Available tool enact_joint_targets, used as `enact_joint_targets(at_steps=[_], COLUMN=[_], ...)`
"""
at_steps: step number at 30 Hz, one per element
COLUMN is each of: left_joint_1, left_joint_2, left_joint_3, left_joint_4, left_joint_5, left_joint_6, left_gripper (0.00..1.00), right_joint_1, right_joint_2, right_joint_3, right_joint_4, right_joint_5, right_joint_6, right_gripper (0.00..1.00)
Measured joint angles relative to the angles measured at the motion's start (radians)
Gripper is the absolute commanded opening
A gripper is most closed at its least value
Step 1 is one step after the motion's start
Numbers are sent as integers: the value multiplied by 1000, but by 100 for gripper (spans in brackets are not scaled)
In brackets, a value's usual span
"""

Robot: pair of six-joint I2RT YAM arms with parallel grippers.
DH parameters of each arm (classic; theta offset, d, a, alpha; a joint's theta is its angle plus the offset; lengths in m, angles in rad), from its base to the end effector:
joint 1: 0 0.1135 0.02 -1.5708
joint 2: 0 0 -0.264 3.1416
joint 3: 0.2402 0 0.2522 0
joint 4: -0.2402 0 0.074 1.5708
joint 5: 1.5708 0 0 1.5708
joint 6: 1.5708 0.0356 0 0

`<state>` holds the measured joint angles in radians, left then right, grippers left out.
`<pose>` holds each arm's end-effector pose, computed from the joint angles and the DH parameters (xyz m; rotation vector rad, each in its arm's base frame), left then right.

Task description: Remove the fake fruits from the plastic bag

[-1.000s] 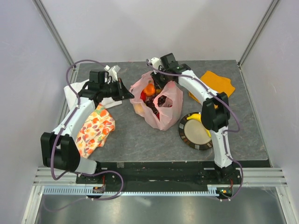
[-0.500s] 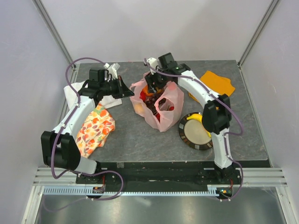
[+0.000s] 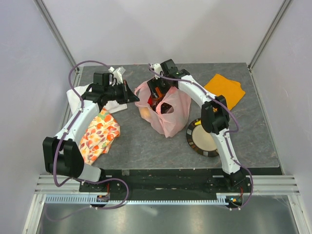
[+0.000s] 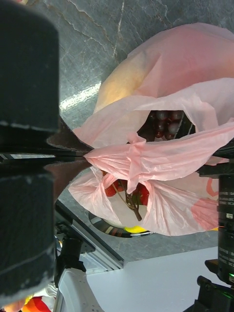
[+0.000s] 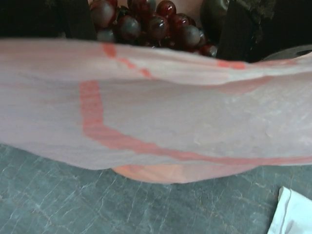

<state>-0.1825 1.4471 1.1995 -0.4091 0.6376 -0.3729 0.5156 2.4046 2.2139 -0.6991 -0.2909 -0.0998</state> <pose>0.3117 -0.0791 0.3110 0.1486 2.2576 -1.0100 0.4608 0.2729 0.2194 -0.8744 2.3261 0.5372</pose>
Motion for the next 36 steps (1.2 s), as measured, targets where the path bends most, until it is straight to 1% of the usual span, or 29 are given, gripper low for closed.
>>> enact_joint_targets(at_steps=[1,11,12,14,15,18,21,23,27,29,32,36], left_joint_1=[0,-8,-11,-16,-17,-22,-22,-22,-22,-22,-22,-22], left_joint_2=[0,19,23,27,28,28,28,28,29,36,45,53], left_joint_3=[0,0,0,0,0,0,0,0,2,11,28,42], left_joint_4=[-4,-18,-22,-29,-31,-32,-32,-31,-31,-30,-21,3], left_joint_5=[0,1,1,1,1,1,0,0,0,0,0,0], left_joint_6=[2,35,39,45,47,52,53,53,53,53,52,51], left_gripper=[2,2,1,2,2,2,1,2,2,2,2,2], right_joint_1=[-1,-4,-4,-5,-6,-10,-17,-21,-32,-43,-62,-82], right_joint_2=[5,134,144,158,161,164,164,157,79,-4,-172,-381], right_joint_3=[8,124,127,128,128,128,128,122,32,-50,-167,-224], right_joint_4=[5,55,57,63,67,77,79,80,71,62,34,3], right_joint_5=[1,16,23,33,36,33,23,14,-11,-40,-120,-238], right_joint_6=[2,26,26,26,21,16,8,4,-6,-12,-33,-63], right_gripper=[98,98,93,79,68,52,44,42,42,43,44,46])
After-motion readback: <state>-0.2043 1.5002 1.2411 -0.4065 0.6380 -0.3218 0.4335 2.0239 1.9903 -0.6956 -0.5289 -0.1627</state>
